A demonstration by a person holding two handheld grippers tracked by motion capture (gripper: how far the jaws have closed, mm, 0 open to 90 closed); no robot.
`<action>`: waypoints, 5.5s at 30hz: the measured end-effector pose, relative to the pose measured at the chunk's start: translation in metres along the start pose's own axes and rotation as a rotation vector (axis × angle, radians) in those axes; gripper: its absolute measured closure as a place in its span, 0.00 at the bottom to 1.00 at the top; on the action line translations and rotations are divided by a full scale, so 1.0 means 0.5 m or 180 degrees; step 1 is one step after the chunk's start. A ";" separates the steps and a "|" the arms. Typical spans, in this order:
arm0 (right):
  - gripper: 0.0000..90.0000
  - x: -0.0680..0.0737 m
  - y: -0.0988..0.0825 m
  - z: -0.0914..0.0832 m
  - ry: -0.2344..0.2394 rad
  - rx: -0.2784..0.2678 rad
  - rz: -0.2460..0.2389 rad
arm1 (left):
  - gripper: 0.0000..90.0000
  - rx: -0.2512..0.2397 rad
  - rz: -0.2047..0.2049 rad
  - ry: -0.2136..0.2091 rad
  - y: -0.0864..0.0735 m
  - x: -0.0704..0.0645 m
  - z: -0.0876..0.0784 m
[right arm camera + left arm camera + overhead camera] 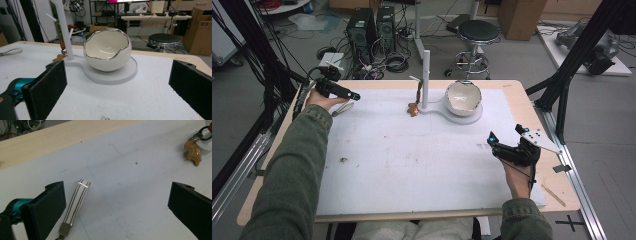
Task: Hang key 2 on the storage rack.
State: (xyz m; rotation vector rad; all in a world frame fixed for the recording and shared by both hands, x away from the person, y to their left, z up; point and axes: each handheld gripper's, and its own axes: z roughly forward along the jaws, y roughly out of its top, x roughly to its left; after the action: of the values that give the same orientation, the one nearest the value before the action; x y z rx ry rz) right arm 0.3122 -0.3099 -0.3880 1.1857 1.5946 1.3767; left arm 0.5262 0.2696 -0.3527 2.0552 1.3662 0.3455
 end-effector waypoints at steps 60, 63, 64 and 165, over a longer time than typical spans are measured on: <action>0.01 -0.029 -0.010 -0.024 0.0012 0.0046 0.0207 | 0.82 0.0453 0.0280 0.0454 -0.068 0.090 0.116; 0.01 -0.029 -0.010 -0.024 0.0009 0.0049 0.0206 | 0.83 0.0458 0.0271 0.0470 -0.066 0.089 0.117; 0.01 -0.028 -0.009 -0.024 0.0015 0.0045 0.0195 | 0.83 0.0458 0.0271 0.0470 -0.066 0.090 0.116; 0.01 -0.006 0.000 0.003 0.0209 0.0047 0.0081 | 0.83 -0.0854 0.0526 -0.0286 0.054 -0.097 -0.243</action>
State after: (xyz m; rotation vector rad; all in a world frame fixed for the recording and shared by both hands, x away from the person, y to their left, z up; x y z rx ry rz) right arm 0.3146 -0.3120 -0.3884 1.1841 1.6431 1.4356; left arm 0.4599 0.2632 -0.2368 1.9377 1.0384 0.4747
